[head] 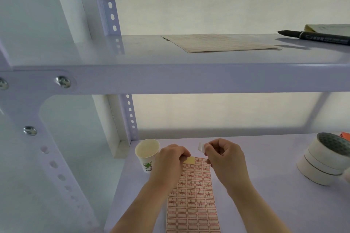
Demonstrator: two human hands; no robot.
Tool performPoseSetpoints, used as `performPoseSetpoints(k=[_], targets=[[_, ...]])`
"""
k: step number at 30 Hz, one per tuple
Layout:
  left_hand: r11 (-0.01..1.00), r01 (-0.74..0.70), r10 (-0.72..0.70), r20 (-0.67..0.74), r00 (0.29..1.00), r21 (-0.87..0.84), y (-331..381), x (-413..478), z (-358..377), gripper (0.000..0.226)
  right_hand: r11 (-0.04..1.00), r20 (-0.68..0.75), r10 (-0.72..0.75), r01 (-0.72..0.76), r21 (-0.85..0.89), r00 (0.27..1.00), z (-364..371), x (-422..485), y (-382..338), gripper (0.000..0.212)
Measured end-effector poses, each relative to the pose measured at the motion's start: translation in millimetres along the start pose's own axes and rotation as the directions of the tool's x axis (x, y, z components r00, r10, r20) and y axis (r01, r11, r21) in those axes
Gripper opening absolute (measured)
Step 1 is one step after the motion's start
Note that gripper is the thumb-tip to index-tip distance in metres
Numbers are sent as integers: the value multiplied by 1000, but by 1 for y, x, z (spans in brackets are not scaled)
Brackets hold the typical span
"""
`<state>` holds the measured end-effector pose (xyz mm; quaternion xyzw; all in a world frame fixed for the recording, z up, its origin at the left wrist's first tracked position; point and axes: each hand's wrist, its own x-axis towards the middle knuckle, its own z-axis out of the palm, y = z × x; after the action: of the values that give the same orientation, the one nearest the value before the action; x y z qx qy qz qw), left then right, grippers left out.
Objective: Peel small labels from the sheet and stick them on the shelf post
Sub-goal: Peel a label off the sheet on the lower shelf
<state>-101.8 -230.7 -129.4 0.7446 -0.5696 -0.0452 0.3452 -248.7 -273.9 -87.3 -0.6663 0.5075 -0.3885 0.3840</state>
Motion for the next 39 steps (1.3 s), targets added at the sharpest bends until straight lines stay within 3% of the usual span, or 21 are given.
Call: performPoseSetpoints(k=[6,10,14,26,30,36,39], targets=[[985,-101,111,-65,992,142,6,-9,6,39,1000,-14,-14,14,-18,1000,-2,-1,1,21],[961,-277,257,-324,910,-15,18,-17,-4,20,1000,-19,-18,18,-3,1000,-2,-3,-2,21],[922,-372,318,-337,886,-108,29,-20,-14,24,999,-28,-37,38,35,999,0,-10,-11,21],[876,-303,153,-379,913,-376,34,-38,-43,19,983,-130,-116,133,130,985,10,-55,-36,31],[813,-206,26,-320,947,-544,28,-49,-52,18,976,-154,-147,168,137,977,17,-78,-43,35],[794,-179,28,-260,965,-581,21,-65,-66,13,974,-262,-104,151,167,959,21,-97,-42,27],[767,-126,-14,-213,977,-628,18,-72,-71,14,981,-214,-77,113,158,974,21,-102,-40,23]])
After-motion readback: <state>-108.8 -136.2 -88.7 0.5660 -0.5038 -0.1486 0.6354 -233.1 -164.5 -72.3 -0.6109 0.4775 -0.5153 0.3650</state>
